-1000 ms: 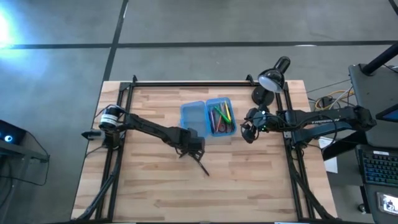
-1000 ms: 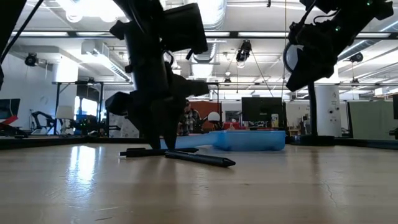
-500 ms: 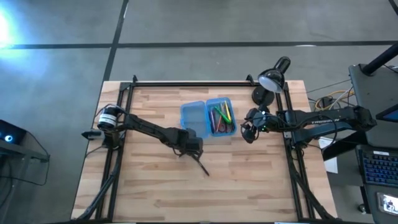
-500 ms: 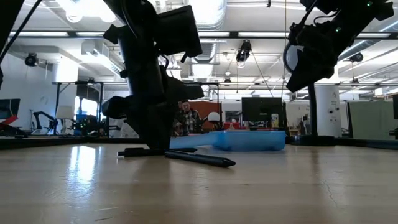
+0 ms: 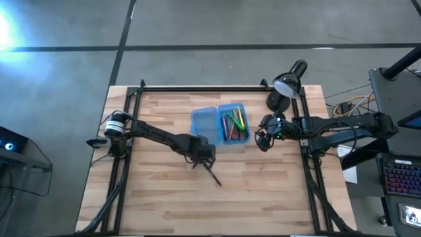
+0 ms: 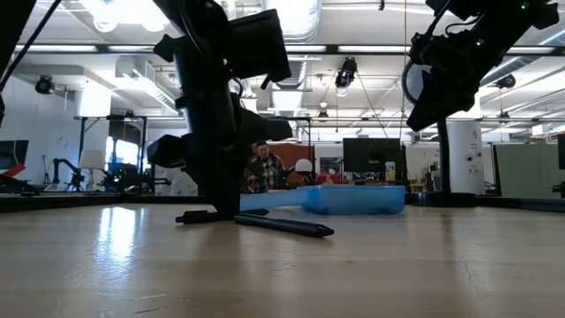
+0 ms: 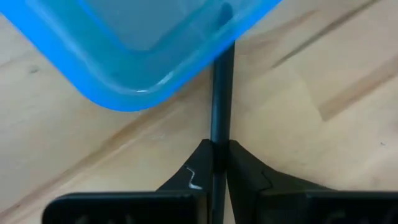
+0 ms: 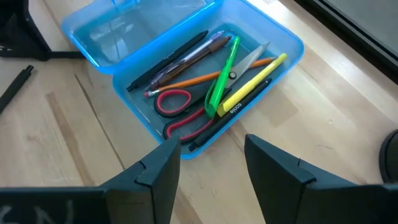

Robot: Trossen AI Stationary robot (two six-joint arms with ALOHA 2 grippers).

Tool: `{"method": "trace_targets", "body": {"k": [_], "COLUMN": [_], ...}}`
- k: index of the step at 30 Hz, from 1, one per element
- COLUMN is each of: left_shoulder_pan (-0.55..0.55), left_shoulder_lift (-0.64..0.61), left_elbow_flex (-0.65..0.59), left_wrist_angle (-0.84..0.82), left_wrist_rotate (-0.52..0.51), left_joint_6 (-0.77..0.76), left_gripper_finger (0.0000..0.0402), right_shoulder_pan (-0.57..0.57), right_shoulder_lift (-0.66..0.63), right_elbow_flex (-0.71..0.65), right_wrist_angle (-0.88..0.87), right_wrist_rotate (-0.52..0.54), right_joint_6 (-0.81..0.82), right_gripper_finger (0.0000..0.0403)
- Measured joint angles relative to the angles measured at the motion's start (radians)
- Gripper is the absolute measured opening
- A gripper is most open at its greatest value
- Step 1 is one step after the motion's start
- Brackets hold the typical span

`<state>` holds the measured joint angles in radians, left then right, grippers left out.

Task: Pick & place school supplies into a supply box
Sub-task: Put the black pen into the supply box

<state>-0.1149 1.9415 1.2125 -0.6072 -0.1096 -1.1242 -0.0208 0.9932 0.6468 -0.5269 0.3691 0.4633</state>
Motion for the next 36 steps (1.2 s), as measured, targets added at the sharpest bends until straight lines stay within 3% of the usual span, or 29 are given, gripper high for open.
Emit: {"method": "trace_targets", "body": {"k": [13,23,28,31,36], "left_shoulder_pan": [-0.036,-0.044,0.002,0.059,0.157], "left_shoulder_lift": [-0.006,-0.045,-0.048,-0.048,-0.044], "left_elbow_flex": [0.113,0.305,0.366,0.338,0.245], "left_wrist_angle": [-0.18,-0.285,-0.142,0.03,0.326], "left_wrist_rotate": [0.07,-0.01,-0.113,-0.171,-0.181], "left_joint_6": [-0.01,-0.134,-0.201,-0.254,-0.302], "left_gripper_finger": [0.0008,0.0007,0.0007,0.0007,0.0007], "right_shoulder_pan": [0.0,0.001,0.001,0.001,-0.006], "right_shoulder_lift": [0.0,-0.003,-0.036,-0.074,-0.126], "right_elbow_flex": [0.0,0.0,0.002,0.011,0.032], "right_wrist_angle": [0.0,-0.005,0.006,0.009,0.007], "right_wrist_rotate": [0.0,0.03,0.051,0.097,0.108], "right_joint_6": [0.0,0.071,0.168,0.185,0.185], "right_gripper_finger": [0.0167,0.0157,0.0155,0.0155,0.0155]}}
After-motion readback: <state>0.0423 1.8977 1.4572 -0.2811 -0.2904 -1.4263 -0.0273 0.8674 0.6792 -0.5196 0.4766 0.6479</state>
